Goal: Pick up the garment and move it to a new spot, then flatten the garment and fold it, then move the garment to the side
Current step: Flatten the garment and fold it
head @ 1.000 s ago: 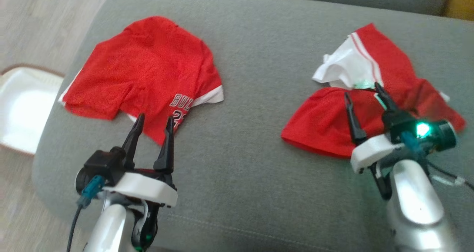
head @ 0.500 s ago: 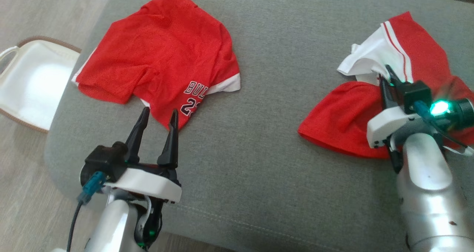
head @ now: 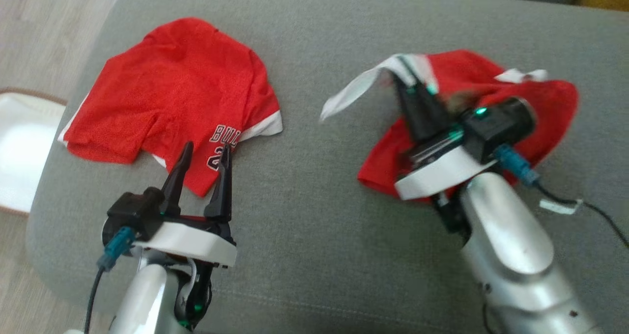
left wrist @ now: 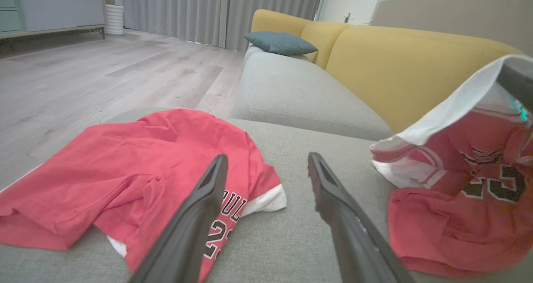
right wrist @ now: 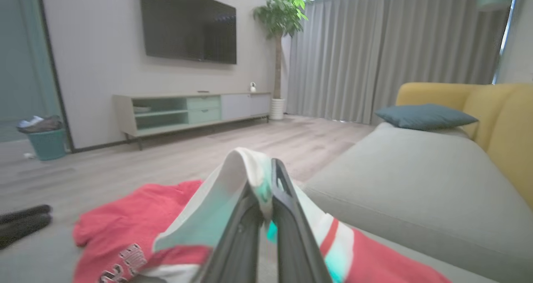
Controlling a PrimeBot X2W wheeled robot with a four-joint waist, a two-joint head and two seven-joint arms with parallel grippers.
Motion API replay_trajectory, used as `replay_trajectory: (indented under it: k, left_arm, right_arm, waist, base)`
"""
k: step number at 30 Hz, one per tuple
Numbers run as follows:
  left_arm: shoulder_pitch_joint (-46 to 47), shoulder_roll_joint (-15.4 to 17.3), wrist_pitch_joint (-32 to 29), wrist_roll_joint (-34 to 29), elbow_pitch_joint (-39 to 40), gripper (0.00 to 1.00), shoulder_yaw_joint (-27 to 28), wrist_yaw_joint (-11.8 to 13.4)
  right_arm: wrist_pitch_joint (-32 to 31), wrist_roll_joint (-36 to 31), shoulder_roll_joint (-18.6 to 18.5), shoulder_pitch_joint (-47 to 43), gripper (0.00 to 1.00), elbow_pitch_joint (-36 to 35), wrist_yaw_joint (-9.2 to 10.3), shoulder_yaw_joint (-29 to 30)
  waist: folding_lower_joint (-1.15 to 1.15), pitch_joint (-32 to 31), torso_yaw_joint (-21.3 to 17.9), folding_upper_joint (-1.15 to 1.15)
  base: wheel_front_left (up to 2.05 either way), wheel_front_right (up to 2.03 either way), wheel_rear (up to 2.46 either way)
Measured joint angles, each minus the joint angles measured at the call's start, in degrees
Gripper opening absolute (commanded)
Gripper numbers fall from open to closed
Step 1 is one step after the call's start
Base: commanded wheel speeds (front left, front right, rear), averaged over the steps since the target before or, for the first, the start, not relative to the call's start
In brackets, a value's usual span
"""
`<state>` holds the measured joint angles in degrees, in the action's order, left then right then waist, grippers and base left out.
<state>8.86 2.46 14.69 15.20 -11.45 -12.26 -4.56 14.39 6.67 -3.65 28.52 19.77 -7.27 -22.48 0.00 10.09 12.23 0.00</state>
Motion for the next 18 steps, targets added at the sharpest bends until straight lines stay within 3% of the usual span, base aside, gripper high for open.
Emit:
replay_trajectory:
  k: [3,9,14,18]
  left_arm:
    - [-0.2,0.0,0.0,0.0,-0.08,1.0,-0.08,-0.01]
    - [-0.67,0.0,0.0,0.1,0.05,1.0,-0.26,0.03]
    - [-0.74,0.01,0.0,0.7,0.2,1.0,-1.82,0.09]
    - [-0.61,0.02,0.0,0.7,0.21,1.0,-2.1,0.09]
  right_arm:
    - [0.07,3.8,0.02,-0.31,0.0,-4.79,0.0,-2.82]
    - [0.09,6.57,0.02,0.09,0.0,-8.05,0.0,-0.97]
    - [-0.01,5.5,-1.48,5.47,0.0,-2.44,0.0,7.36]
    - [-1.8,3.16,-6.57,14.57,0.0,6.25,0.0,13.76]
  waist:
    - [0.0,-1.43,-0.53,0.0]
    - [0.0,-2.41,-0.4,0.0]
    - [0.0,-1.29,0.51,0.0]
    - [0.0,0.42,1.29,0.0]
  base:
    - [0.0,0.0,0.0]
    - [0.0,0.0,0.0]
    - [0.0,0.0,0.0]
    - [0.0,0.0,0.0]
